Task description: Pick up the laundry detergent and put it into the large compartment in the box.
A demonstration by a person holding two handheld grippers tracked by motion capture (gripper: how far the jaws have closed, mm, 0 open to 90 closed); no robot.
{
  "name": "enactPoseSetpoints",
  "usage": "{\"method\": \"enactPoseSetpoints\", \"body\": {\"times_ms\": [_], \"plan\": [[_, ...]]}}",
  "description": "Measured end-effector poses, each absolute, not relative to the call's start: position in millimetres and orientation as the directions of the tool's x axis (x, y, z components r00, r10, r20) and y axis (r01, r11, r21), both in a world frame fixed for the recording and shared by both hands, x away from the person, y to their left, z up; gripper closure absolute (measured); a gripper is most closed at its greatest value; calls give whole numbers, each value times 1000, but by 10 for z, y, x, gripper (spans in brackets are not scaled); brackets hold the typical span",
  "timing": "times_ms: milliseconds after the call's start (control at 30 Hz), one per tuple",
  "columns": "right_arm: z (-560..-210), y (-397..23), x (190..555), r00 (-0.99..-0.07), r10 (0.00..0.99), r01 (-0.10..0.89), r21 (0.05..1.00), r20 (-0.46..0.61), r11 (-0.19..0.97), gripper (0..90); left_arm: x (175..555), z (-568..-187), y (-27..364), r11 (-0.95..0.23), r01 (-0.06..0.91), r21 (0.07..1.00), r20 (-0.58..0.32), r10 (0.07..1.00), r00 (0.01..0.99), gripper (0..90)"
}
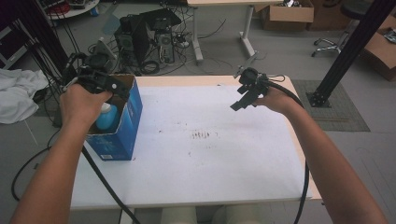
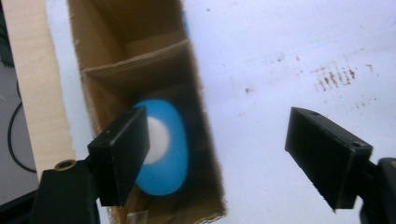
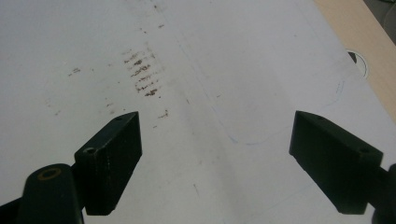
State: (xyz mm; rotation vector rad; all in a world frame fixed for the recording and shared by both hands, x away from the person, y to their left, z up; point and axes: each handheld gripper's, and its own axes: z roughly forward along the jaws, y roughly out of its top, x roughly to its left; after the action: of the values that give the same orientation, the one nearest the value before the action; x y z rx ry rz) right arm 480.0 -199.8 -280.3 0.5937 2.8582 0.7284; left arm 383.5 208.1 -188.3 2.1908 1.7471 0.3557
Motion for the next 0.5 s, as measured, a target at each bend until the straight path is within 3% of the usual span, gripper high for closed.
{"method": "enactPoseSetpoints", "body": {"times_ms": [500], "plan": [[-2777,-2013,4754,-911,412,346,480,-35,806,171,3859,-1784,1604,-365,841,400,32,922,385,187]]}}
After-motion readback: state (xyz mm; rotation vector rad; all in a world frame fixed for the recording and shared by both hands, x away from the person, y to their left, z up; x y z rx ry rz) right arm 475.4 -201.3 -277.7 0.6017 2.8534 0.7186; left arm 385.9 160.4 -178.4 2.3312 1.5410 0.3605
